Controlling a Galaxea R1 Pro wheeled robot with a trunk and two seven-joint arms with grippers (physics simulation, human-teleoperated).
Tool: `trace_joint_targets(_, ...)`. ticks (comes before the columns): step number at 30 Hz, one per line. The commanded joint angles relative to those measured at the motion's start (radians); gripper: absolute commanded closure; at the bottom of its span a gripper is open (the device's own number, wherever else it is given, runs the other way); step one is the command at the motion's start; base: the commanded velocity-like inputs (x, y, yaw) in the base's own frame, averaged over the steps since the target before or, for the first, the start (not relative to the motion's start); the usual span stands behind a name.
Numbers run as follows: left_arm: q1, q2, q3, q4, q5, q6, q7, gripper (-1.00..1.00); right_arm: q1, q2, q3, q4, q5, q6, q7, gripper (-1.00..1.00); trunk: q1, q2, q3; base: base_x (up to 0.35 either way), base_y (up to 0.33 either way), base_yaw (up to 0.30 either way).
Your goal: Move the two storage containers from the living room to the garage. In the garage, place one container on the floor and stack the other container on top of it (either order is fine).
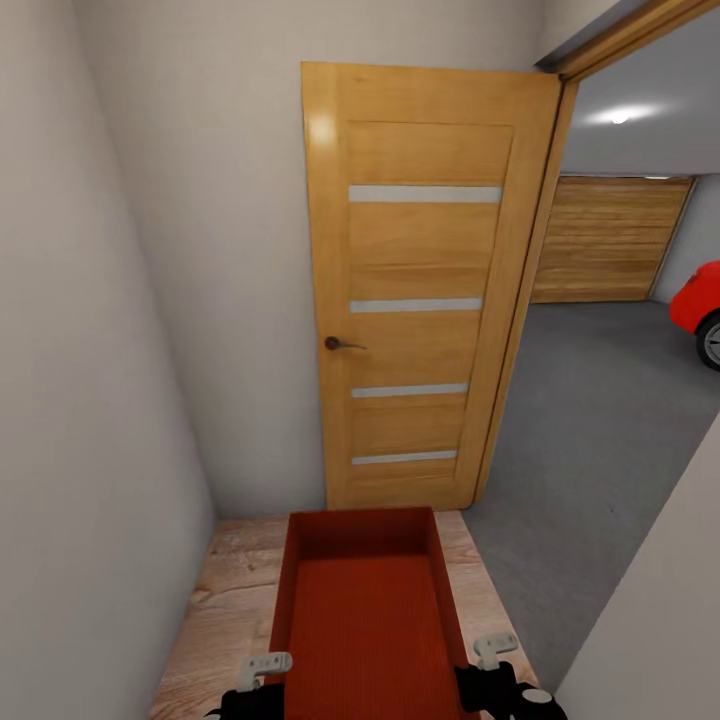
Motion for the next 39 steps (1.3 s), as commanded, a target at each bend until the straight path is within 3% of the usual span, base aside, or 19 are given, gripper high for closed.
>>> trace_joint_targets(1, -0.001, 0.014, 0.074, 0.000, -0.003, 0.000, 0.052, 1.00, 0.000, 0.000, 0.010, -0.005, -0.010, 0.006, 0.050, 1.00, 0.001, -0.002, -0.002, 0.000, 0.000, 0.000)
trace_joint_targets(5, -0.001, 0.022, 0.074, 0.001, -0.003, -0.038, 0.046, 1.00, 0.000, 0.000, 0.010, -0.005, -0.010, 0.006, 0.050, 1.00, 0.001, -0.002, -0.002, 0.000, 0.000, 0.000)
trace_joint_targets(16, -0.001, 0.023, 0.075, 0.001, 0.003, -0.043, 0.051, 1.00, 0.000, 0.000, 0.010, -0.005, -0.010, 0.005, 0.050, 1.00, 0.001, -0.002, -0.002, 0.023, 0.000, 0.000)
trace_joint_targets(22, -0.001, 0.024, 0.075, 0.000, 0.004, -0.043, 0.051, 1.00, 0.000, 0.000, 0.010, -0.005, -0.010, 0.006, 0.050, 1.00, 0.001, -0.002, -0.002, 0.281, 0.000, -0.004)
trace_joint_targets(30, -0.001, 0.024, 0.075, -0.001, 0.004, -0.045, 0.051, 1.00, 0.000, 0.000, 0.010, -0.005, -0.011, 0.007, 0.050, 1.00, 0.001, -0.002, -0.002, 0.319, 0.014, -0.238)
trace_joint_targets(39, -0.001, 0.024, 0.075, -0.001, 0.004, -0.045, 0.051, 1.00, 0.000, 0.000, 0.010, -0.005, -0.010, 0.006, 0.050, 1.00, 0.001, -0.002, -0.002, 0.286, 0.186, -0.128)
